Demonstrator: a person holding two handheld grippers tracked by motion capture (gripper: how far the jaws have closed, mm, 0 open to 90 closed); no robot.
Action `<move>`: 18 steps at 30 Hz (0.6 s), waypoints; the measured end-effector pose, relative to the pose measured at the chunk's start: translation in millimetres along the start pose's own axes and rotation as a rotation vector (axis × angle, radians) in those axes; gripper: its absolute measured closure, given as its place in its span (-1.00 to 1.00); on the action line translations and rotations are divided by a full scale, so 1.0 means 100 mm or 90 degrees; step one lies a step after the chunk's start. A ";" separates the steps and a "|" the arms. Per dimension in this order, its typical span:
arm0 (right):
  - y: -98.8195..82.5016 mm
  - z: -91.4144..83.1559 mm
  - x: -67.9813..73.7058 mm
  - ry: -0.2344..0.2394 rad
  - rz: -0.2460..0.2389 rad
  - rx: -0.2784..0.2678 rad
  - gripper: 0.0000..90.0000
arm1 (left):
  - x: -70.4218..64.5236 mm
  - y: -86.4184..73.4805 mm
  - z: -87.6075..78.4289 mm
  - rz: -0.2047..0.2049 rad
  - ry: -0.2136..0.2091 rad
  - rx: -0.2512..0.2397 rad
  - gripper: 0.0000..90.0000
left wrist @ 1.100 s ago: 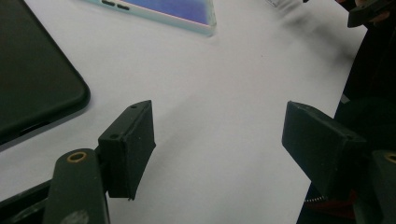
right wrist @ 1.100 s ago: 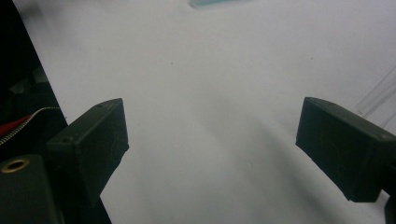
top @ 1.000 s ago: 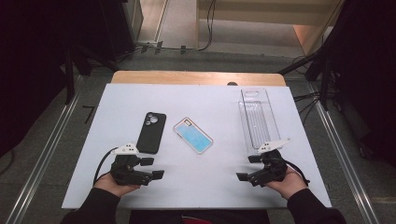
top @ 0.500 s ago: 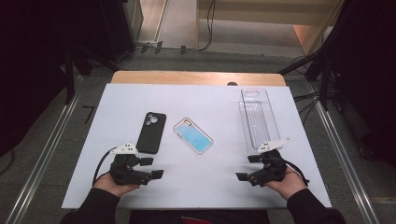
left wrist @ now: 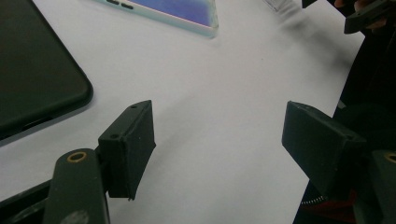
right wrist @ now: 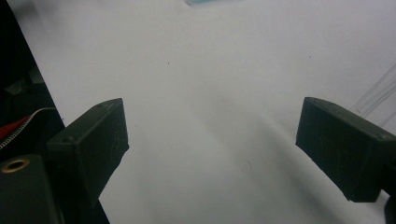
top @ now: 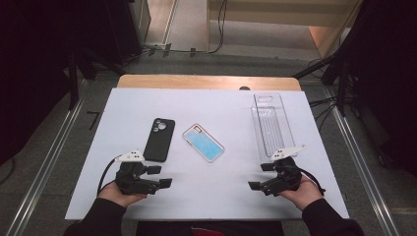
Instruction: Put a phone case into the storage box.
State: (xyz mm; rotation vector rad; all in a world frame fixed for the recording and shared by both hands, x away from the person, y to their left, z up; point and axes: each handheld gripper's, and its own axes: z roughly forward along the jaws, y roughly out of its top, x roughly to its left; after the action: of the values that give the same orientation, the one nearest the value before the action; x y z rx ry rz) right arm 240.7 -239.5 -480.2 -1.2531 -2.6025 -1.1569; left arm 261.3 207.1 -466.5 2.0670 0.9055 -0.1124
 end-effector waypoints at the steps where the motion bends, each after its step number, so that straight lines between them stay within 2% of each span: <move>1: 0.00 0.00 0.00 0.000 0.000 0.000 -0.83 | 0.00 0.00 0.00 0.000 0.000 0.000 -0.43; 18: 0.03 0.02 0.02 0.005 -0.008 0.001 -0.83 | 0.00 0.01 0.00 -0.006 -0.004 0.002 -0.43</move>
State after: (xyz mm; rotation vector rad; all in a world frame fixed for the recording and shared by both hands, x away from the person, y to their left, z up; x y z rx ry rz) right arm 241.5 -236.0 -479.0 -1.2315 -2.6097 -1.1587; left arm 261.8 207.0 -466.2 2.0646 0.9115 -0.1241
